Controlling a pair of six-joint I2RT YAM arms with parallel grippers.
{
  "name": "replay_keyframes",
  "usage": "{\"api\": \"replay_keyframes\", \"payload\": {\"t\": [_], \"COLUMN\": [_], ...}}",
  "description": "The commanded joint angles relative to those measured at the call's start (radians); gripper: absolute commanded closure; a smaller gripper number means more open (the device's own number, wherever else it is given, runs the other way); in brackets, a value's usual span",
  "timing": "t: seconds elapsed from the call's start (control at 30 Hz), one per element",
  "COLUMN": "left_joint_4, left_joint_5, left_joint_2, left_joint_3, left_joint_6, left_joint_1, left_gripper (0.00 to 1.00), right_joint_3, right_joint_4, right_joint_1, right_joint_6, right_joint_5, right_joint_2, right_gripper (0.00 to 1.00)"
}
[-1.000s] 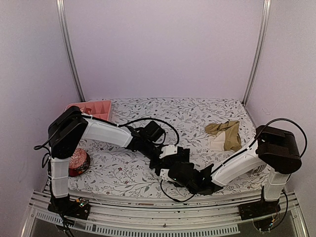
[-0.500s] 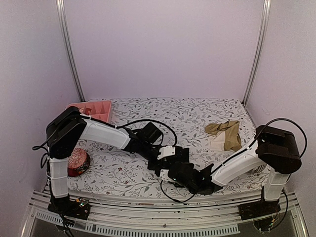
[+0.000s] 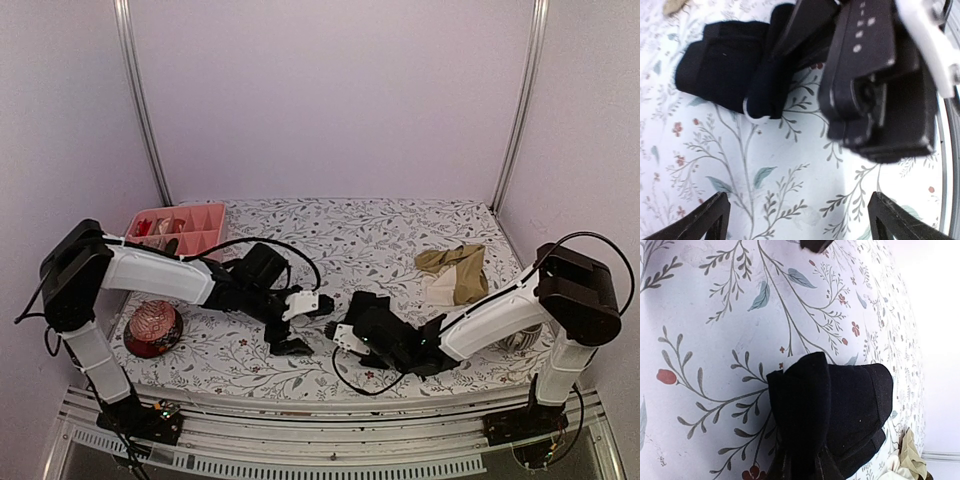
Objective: Roll the underwear
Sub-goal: Roll the underwear at the center of the board.
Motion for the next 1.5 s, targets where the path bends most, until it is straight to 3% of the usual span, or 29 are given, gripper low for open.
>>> {"api": "replay_keyframes", "payload": {"t": [0.0, 0.3, 0.47, 0.63, 0.9, 1.1, 1.47], "left_joint_4": [0.163, 0.511, 0.637, 0.740, 0.820, 0.981, 1.118], "left_joint_5": [0.018, -0.080, -0.127, -0.155, -0.141, -0.350, -0.526], "left_joint_2": [-0.111, -0.233, -0.224, -0.249, -0.307, -0.188, 0.001], "left_joint_3": [-0.079, -0.314, -0.389, -0.488, -0.632, -0.600, -0.574], "left_joint_6": [0.008, 0.104, 0.159, 0.263, 0.434, 0.398, 0.468], "left_joint_1": [0.056, 0.056, 0.037, -0.022, -0.104, -0.147, -0.214], "left_gripper": [0.02, 0.01, 0.02, 0.10, 0.19, 0.23, 0.27], "right_joint_3": [-0.004, 0.077, 0.196, 0.346, 0.465, 0.529, 0.557], "right_joint_4": [-0.132, -0.251, -0.340, -0.447, -0.550, -0.626, -0.645], "right_joint_1": [-0.035, -0.138, -0.170, -0.192, -0.248, -0.253, -0.255], "right_joint_6": [0.056, 0.094, 0.066, 0.042, 0.070, 0.076, 0.066], "right_joint_5": [-0.187, -0.669, -0.876, -1.061, -1.145, -1.142, -1.154], "right_joint_2": [-0.027, -0.058, 0.028, 0.154, 0.258, 0.298, 0.320], "right_gripper": [0.97, 0.97, 0.97, 0.97, 0.97, 0.96, 0.96]}}
